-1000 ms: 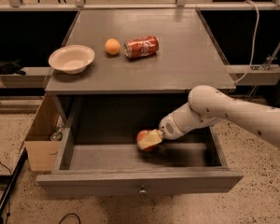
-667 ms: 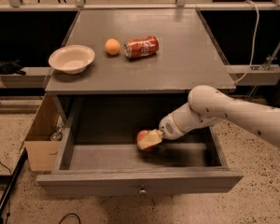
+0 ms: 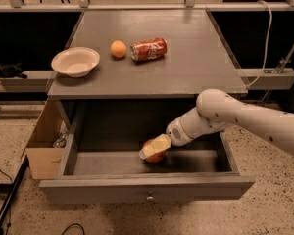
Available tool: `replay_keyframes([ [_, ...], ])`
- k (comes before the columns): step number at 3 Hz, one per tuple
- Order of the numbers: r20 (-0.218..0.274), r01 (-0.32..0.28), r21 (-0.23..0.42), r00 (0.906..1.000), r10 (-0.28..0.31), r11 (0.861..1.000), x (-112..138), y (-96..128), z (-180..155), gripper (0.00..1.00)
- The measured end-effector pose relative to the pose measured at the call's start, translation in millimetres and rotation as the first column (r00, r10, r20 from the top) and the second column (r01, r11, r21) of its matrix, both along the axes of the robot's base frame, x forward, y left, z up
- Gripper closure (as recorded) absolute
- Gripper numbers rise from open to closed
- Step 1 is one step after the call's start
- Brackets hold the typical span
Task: Place apple into top drawer
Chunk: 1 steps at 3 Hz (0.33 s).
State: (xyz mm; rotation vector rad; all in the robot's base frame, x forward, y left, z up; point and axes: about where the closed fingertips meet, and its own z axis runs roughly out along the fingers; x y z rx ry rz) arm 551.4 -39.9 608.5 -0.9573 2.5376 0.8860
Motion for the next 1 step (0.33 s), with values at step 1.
replay_keyframes([
  [1,0.000,0.000,0.000,1.0000,0.000,1.000,0.0,0.0,0.0,0.00],
])
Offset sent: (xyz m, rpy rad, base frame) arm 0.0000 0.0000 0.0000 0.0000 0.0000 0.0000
